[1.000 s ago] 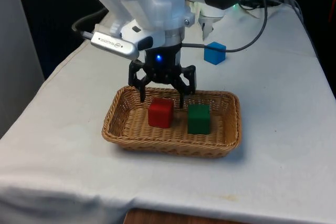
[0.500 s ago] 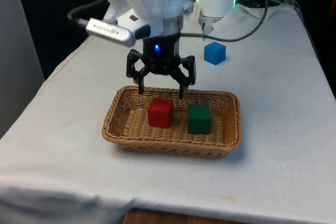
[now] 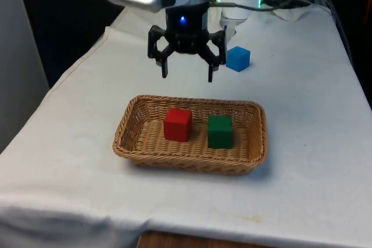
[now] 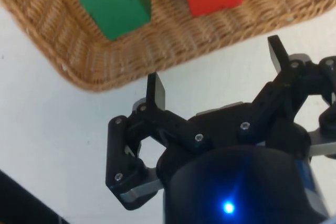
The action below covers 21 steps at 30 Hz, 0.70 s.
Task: Pick up exactly two blocks and place them into the basket.
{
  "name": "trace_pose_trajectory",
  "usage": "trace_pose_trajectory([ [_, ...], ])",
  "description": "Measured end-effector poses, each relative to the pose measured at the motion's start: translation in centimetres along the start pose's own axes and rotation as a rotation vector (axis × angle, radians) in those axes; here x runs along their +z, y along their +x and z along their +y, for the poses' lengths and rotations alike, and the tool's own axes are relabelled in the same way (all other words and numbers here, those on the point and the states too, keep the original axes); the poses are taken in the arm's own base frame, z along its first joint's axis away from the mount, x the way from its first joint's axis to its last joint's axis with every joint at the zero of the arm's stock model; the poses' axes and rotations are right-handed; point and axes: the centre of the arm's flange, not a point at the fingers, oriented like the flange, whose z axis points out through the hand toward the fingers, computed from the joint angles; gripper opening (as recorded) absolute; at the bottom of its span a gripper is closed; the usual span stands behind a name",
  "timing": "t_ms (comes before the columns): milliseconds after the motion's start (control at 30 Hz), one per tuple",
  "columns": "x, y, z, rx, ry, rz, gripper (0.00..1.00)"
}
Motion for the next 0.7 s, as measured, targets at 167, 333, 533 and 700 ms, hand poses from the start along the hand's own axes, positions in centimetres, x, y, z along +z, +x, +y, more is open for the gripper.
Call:
trace_pose_trajectory([
  [167,-1.6,-1.1,-0.7,-0.002,0.006,-0.002,1.00],
  [333,-2.7,-2.0,-1.7,-0.003,0.012,-0.003,1.00],
  [533,-3.0,-2.8,-2.9,-0.009,0.025,-0.009,1.00],
  [700,-2.9,-3.4,-3.5,-0.016,0.036,-0.010,1.00],
])
